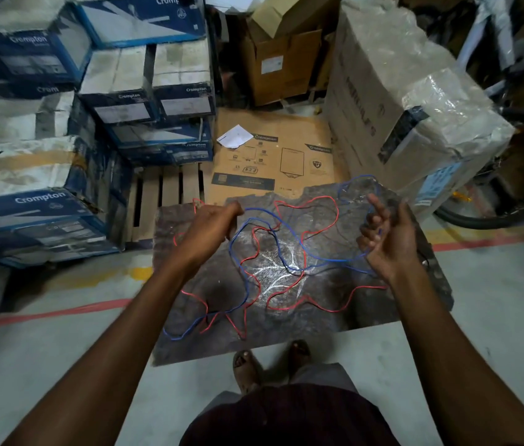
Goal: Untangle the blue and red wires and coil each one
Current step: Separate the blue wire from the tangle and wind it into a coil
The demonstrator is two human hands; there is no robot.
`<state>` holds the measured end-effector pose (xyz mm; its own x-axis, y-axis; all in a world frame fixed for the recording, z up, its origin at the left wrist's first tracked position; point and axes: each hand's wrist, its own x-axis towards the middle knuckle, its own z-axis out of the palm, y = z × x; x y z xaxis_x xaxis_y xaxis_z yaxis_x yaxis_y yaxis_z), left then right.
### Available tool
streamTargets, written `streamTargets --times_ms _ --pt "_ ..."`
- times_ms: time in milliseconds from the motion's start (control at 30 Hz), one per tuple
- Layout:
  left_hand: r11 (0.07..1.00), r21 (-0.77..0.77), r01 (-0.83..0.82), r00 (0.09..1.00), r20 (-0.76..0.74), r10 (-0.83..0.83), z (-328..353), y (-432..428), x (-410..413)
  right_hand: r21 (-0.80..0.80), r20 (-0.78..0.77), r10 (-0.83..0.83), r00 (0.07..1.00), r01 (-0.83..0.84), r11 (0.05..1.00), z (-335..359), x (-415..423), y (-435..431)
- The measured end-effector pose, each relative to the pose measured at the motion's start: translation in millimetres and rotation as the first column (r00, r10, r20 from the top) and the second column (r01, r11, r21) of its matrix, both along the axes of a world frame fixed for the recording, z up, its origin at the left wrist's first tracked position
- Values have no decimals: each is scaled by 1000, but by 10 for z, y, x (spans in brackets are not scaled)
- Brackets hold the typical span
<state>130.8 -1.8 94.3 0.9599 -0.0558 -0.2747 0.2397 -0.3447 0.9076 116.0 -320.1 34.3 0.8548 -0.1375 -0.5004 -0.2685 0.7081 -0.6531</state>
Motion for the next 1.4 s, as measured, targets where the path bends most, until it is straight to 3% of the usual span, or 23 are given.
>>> streamTargets --times_ms 133,233,300,367,433,500,567,700,800,867,933,1033,1100,1167,1267,1333,1400 --pt "964 204 171 985 -46 -165 -210 49 24 -285 26 108 994 -96 954 294 19 207" --pt "797 544 261 964 -106 -243 -286 69 28 -209 74 160 984 -141 968 476 18 265" --pt "740 648 177 971 10 -241 -233 -6 -6 -89 100 198 975 -189 978 586 3 302" --pt "822 567 54 906 318 -279 -47 -142 -70 15 130 220 967 -223 975 686 -18 380" --pt "844 509 173 758 478 -443 94 -314 -113 112 160 232 959 -252 961 772 -32 481" --pt "774 522 359 653 452 -608 118 -498 -176 183 190 243 951 -277 943 859 -42 581" --pt "743 500 446 638 405 -655 44 -608 -235 209 208 242 948 -285 935 932 -29 655" --pt "804 341 487 717 368 -591 -12 -666 -277 156 215 226 950 -262 952 1036 29 711" --pt "865 21 502 824 292 -485 59 -677 -277 54 210 224 952 -240 969 1025 88 715" --pt "891 -168 422 891 259 -374 114 -667 -267 -120 182 249 951 -230 966 907 101 726" --pt "897 -301 325 938 221 -266 195 -641 -258 -322 152 309 939 -248 914 713 60 775" --pt "874 -451 180 982 135 -133 320 -631 -235 -446 129 502 855 -402 800 418 -126 952" --pt "863 -503 56 996 91 -11 358 -602 -168 -542 52 610 791 -490 683 303 -298 1054" --pt "855 -516 -53 991 79 109 363 -537 -82 -655 49 654 755 -471 592 271 -437 1124" --pt "934 -357 -33 959 253 131 330 -369 24 -710 146 624 767 -358 606 377 -510 1112" --pt "999 26 44 886 460 -50 296 -253 76 -769 184 660 728 -311 558 487 -467 1061" --pt "938 324 122 806 520 -284 292 -144 148 -797 228 656 720 -249 550 562 -389 987"
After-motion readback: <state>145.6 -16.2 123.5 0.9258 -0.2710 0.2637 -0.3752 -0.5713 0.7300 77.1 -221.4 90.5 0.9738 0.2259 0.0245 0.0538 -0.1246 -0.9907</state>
